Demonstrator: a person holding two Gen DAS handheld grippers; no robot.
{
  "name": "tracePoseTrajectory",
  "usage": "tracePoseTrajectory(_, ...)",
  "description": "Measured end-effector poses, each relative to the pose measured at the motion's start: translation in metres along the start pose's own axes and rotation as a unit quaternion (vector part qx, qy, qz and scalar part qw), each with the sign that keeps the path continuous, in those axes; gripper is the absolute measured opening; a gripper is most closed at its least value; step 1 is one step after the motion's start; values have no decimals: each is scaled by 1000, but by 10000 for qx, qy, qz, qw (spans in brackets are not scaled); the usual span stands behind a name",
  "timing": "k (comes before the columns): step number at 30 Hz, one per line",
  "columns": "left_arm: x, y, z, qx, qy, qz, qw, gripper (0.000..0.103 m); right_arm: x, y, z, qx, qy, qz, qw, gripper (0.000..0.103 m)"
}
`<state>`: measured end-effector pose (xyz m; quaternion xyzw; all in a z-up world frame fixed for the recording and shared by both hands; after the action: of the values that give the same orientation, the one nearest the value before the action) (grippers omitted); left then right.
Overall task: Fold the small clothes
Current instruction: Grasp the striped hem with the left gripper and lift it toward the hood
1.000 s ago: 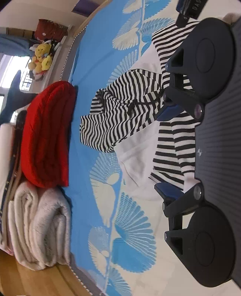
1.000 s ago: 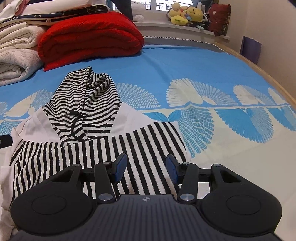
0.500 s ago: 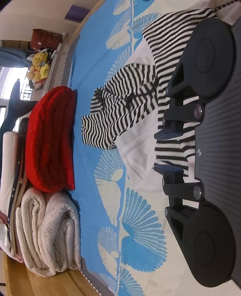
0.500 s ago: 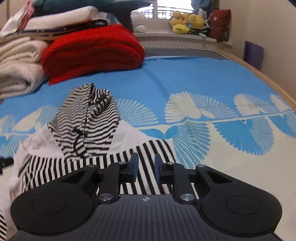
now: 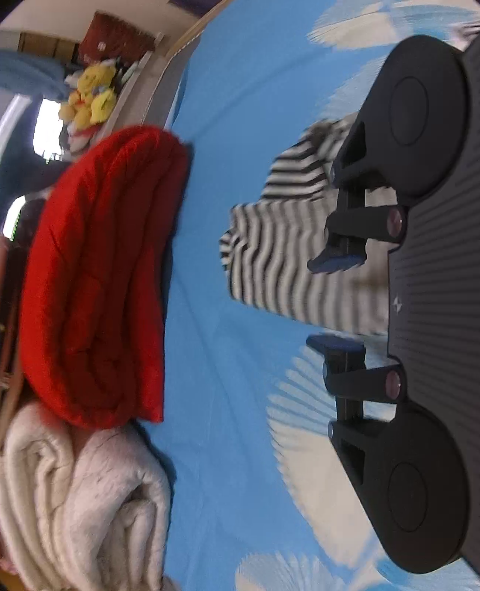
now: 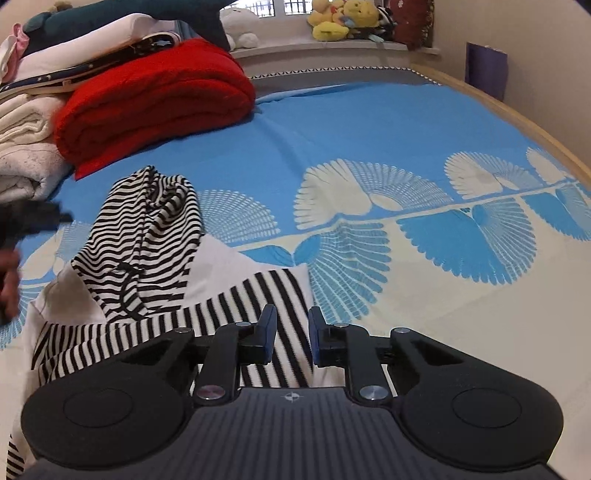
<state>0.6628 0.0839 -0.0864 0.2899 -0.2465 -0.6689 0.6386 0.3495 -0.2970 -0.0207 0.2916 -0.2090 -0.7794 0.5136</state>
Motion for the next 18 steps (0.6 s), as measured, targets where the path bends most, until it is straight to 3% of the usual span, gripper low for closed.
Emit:
tracePoseTrajectory(1,-2,9,-15,-29,29,94,9999,54,1,0,0,-4,-10,5,10000,20)
tracePoseTrajectory(3,-5,24,-42,-126,57,248,9996,75,3,1,-3,31,-67,13,10000,20)
tracePoseTrajectory(8,-3,41,-92,-486,69,550,9973,77,4,0,-9,-59,-119,29,9999,20)
tracePoseTrajectory(11,3,39,-112,-674,-114,552,9961,75,4,2,-11,-55,-113,35,9999,20)
tracePoseTrajectory(13,10,40,-117,-712,13,201,9973,47,6,4,-11,-24,-153,24,9999,20)
tracePoseTrajectory(14,14,39,-114,-692,-61,78,9976,5,7,5,-11,-22,-162,15,9999,20)
tracePoseTrajectory(18,35,34,-68,-191,-433,-658,9967,1,11,7,-12,15,-265,35,9996,20)
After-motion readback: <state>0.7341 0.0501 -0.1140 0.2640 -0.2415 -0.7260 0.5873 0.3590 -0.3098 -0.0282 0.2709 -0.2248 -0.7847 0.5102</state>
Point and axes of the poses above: each gripper's, at about its wrist camera, not at the fingertips, and z roughly against the way its jaws point, x to its right, y to its top, the point moved 1 cm from there along -z, roughly the way its jaws point, and after that the axes turned 14 degrees about -z, right-handed, at the moved point
